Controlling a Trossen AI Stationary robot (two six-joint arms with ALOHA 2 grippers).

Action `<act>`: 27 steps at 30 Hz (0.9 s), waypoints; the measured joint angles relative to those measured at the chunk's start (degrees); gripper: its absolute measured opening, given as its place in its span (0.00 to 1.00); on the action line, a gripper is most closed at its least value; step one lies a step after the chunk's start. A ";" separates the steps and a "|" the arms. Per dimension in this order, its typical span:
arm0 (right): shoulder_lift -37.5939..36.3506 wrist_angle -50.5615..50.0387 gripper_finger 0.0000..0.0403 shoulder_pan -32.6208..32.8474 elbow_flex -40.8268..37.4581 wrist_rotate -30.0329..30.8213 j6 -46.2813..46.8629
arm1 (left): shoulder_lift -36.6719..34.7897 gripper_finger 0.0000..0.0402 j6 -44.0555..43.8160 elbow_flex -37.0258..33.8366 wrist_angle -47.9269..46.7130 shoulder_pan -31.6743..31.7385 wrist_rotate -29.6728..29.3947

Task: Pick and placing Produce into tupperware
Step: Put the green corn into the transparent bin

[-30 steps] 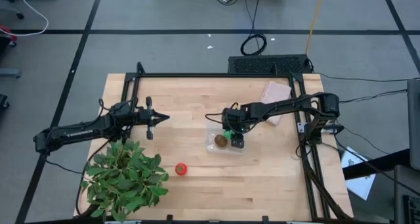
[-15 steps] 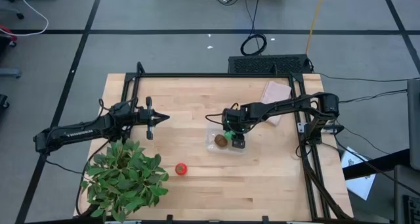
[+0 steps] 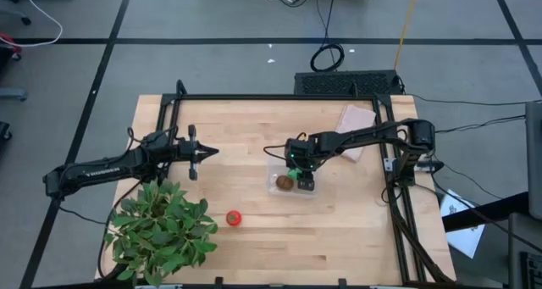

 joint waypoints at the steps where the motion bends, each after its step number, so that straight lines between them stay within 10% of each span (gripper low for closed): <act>1: 0.08 -0.01 0.50 -0.02 0.00 -0.03 -0.03 | 0.00 0.04 0.00 0.00 -0.01 -0.04 0.00; 15: -0.13 0.09 0.51 0.00 -0.16 0.03 0.03 | 0.01 0.04 -0.02 0.00 -0.10 -0.03 0.00; 27: 0.19 -1.18 0.70 -0.03 -0.39 0.47 1.05 | 0.02 0.04 -0.02 0.00 -0.10 -0.03 0.00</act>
